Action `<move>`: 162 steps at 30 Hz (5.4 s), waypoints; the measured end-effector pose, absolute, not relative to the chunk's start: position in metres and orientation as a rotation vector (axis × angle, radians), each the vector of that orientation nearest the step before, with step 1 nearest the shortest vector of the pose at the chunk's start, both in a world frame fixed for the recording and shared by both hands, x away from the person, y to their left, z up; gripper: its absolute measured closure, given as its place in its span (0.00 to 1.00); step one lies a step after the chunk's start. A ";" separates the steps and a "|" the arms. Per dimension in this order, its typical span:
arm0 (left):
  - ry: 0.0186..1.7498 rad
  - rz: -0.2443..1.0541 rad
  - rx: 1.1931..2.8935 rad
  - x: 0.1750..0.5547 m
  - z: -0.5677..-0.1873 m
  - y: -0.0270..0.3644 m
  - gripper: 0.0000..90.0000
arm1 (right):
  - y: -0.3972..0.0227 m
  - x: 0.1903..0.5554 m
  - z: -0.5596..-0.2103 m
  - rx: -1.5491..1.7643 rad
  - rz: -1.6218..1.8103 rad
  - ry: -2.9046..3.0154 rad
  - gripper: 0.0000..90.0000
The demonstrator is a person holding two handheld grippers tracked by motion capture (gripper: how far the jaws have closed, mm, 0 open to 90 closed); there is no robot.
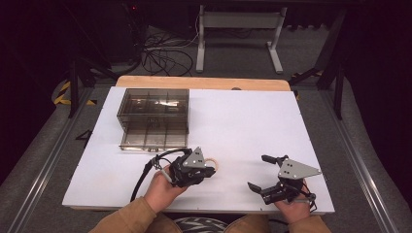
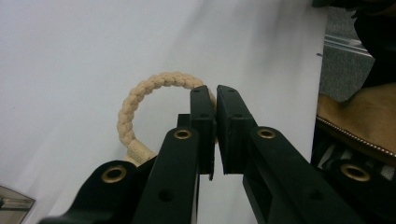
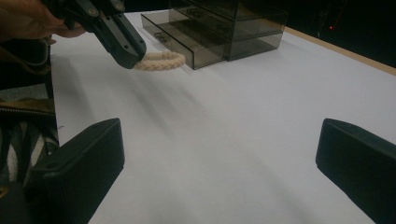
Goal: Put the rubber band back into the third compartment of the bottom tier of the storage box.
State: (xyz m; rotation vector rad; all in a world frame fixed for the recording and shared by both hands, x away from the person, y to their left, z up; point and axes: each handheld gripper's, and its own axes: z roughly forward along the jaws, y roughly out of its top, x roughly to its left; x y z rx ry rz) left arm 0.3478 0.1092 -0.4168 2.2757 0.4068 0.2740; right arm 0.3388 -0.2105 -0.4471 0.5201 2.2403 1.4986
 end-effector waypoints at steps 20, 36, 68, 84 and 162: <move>0.405 0.287 2.247 0.347 -0.408 0.115 0.96 | -0.210 0.339 -0.447 0.521 1.501 2.243 0.02; 0.426 0.321 2.224 0.350 -0.398 0.127 0.96 | -0.210 0.339 -0.447 0.520 1.500 2.243 0.02; 0.564 0.409 2.171 0.374 -0.382 0.169 0.96 | -0.210 0.339 -0.447 0.519 1.499 2.246 0.02; 0.657 0.443 2.163 0.395 -0.383 0.190 0.95 | -0.210 0.339 -0.448 0.520 1.498 2.247 0.02; 0.845 0.206 2.239 0.466 -0.429 0.204 0.94 | -0.210 0.339 -0.449 0.521 1.499 2.261 0.02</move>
